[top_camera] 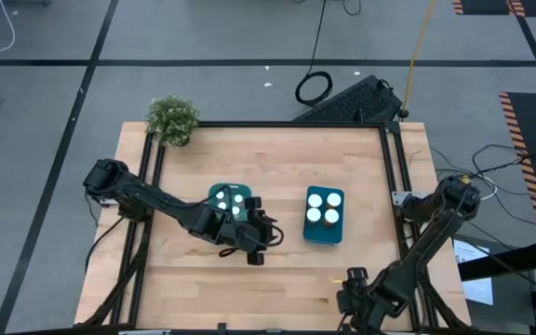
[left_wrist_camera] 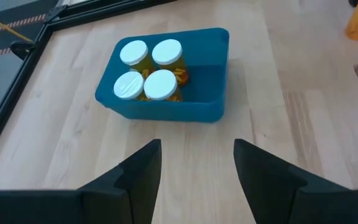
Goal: Pick and place medicine bottles into bin by pill shape (circle, oval)
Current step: Put the large orange pill bottle into the blue bin
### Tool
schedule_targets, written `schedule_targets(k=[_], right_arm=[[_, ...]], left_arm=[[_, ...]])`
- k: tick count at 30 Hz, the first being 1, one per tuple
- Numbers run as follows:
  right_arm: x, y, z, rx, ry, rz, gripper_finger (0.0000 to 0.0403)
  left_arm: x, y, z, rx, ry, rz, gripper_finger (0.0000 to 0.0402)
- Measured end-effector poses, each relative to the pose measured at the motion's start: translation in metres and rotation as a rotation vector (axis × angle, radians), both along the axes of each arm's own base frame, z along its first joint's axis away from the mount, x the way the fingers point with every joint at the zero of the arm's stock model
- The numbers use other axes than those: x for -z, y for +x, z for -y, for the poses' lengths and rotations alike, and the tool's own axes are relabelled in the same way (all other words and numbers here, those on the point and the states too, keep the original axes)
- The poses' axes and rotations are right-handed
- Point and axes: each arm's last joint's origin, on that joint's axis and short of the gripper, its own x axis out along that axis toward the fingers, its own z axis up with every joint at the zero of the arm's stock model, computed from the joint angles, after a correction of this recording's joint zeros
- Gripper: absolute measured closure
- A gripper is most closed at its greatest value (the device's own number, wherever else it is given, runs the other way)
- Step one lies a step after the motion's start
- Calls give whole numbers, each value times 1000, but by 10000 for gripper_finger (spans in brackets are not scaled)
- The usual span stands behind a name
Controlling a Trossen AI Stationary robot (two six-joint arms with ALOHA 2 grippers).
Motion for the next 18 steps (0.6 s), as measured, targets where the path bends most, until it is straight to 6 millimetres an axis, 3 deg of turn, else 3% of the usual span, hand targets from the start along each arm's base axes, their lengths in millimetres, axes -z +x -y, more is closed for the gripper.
schedule_targets(k=[8,18], right_arm=[[11,2,-2,-61,-41,-6,121],[12,1,1,-61,-64,-23,207]], left_arm=[[-1,1,-2,-1,2,9,199],[-1,2,-4,-7,1,12,199]])
